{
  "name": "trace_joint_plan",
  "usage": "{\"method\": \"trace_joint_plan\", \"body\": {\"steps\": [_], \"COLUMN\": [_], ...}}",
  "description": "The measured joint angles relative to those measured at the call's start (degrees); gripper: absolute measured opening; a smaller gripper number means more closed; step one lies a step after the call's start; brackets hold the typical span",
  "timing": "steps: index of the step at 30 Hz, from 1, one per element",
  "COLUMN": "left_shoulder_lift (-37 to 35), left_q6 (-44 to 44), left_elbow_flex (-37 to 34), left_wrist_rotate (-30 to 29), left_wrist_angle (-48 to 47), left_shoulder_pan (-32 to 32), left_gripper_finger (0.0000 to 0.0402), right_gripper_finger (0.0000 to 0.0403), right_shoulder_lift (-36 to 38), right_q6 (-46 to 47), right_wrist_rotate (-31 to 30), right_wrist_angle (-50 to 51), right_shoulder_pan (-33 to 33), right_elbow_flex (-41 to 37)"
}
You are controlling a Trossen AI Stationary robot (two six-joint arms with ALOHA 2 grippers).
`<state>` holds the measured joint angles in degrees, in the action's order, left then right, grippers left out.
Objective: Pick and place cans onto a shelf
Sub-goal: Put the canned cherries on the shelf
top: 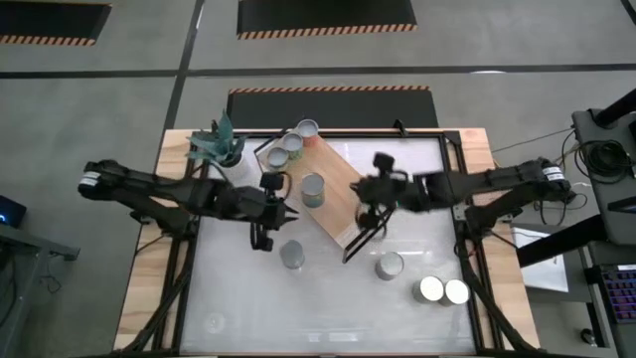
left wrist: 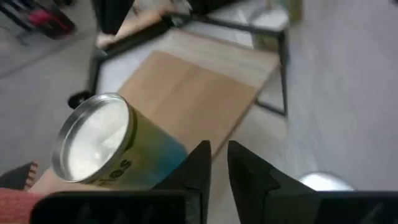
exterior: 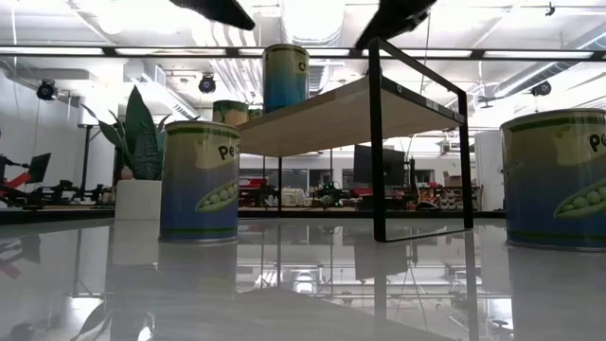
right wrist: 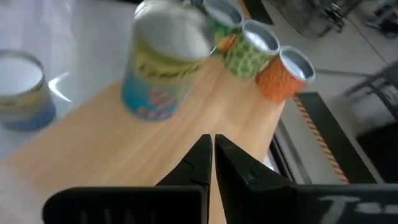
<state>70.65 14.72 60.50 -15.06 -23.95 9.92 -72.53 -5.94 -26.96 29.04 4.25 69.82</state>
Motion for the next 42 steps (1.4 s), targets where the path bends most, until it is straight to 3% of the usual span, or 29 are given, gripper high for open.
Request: {"method": "trace_joint_plan", "body": {"steps": [4,9,16,23,36,42], "left_shoulder_lift": [-2.0,-2.0,-2.0,-1.9,-1.2,-1.3], "left_q6": [-0.9,-0.7,-0.7,-0.9,-3.0,-3.5], "left_elbow_flex": [-10.7,-17.2,-17.1,-17.3,-17.5,-17.5], "left_wrist_rotate": [-1.7,-3.8,-6.9,-7.0,-7.2,-8.2], "left_wrist_angle": [20.0,33.3,33.1,32.5,32.3,30.4], "left_shoulder_pan": [-0.4,-0.6,-0.6,-0.7,-4.4,-4.6], "left_gripper_finger": [0.0019,0.0003,0.0000,0.0000,0.0000,0.0000], "right_gripper_finger": [0.0008,0.0008,0.0008,0.0008,0.0008,0.0008], "right_shoulder_lift": [0.0,-1.8,-8.2,-13.0,-11.0,-10.4], "right_q6": [-5.6,-7.1,-8.3,-8.9,-9.0,-9.1], "right_wrist_rotate": [12.9,26.9,34.2,39.8,49.2,49.5], "right_wrist_angle": [-6.5,-13.5,-21.1,-24.6,-20.8,-18.2], "right_shoulder_pan": [-8.6,-17.1,-22.8,-23.4,-22.8,-21.4], "right_elbow_flex": [0.2,0.2,0.2,0.2,0.3,0.3]}}
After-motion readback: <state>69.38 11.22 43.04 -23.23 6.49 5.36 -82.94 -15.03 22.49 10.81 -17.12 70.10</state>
